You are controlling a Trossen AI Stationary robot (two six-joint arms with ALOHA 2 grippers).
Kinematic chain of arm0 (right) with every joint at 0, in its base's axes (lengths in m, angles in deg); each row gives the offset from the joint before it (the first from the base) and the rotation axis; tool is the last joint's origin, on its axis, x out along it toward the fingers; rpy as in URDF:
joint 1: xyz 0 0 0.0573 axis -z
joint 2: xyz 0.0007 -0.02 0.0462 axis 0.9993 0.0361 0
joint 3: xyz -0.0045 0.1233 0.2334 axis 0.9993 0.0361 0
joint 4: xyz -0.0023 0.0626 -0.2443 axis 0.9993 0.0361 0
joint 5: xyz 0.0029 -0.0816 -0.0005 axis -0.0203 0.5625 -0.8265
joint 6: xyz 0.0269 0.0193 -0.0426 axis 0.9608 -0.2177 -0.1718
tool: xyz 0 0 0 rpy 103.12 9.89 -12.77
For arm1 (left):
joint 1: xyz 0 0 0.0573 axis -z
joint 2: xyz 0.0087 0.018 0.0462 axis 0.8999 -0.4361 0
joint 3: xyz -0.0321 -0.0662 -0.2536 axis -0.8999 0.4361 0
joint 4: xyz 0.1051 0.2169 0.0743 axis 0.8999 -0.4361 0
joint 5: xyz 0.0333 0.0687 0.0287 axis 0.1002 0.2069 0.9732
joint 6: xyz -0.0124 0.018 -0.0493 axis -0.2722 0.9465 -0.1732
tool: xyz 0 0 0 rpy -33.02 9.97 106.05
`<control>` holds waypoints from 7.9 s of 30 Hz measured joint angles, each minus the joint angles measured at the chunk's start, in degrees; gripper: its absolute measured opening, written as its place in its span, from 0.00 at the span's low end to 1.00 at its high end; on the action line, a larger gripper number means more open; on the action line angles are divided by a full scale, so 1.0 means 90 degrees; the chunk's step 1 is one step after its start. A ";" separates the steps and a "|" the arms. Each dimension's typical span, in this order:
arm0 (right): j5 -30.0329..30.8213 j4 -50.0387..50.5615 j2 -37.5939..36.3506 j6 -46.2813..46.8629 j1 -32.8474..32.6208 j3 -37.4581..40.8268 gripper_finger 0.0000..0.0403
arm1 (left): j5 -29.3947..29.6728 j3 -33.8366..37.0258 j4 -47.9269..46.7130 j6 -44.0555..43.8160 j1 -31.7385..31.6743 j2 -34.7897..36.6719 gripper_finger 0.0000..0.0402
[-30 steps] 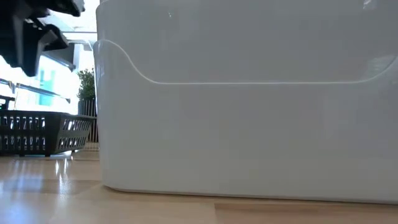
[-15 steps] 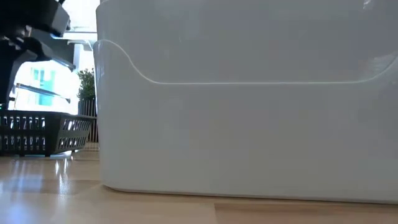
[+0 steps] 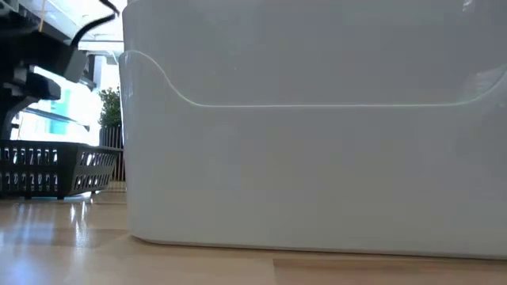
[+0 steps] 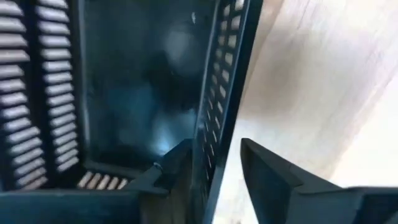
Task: Stack baskets by color
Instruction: Stack the bottom black bin on the stacked black bin
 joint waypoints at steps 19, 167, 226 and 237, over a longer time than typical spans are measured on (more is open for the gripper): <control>-0.0002 -0.0084 0.0000 0.0002 -0.0063 0.0000 0.29 | 0.0137 -0.0372 0.0137 0.1093 -0.0566 -0.0016 0.00; -0.2453 0.0235 0.1305 -0.4328 0.1001 0.0002 0.00 | 0.1246 -0.1001 0.1489 0.6108 -0.4031 0.1901 0.39; 0.0162 -0.0211 0.1839 -0.1762 0.0654 0.0002 0.28 | 0.1276 -0.1001 0.1370 0.6397 -0.4031 0.1908 0.39; 0.0378 -0.0875 0.1834 -0.2541 0.0035 0.0000 0.28 | 0.1276 -0.1001 0.1370 0.6388 -0.4028 0.1908 0.39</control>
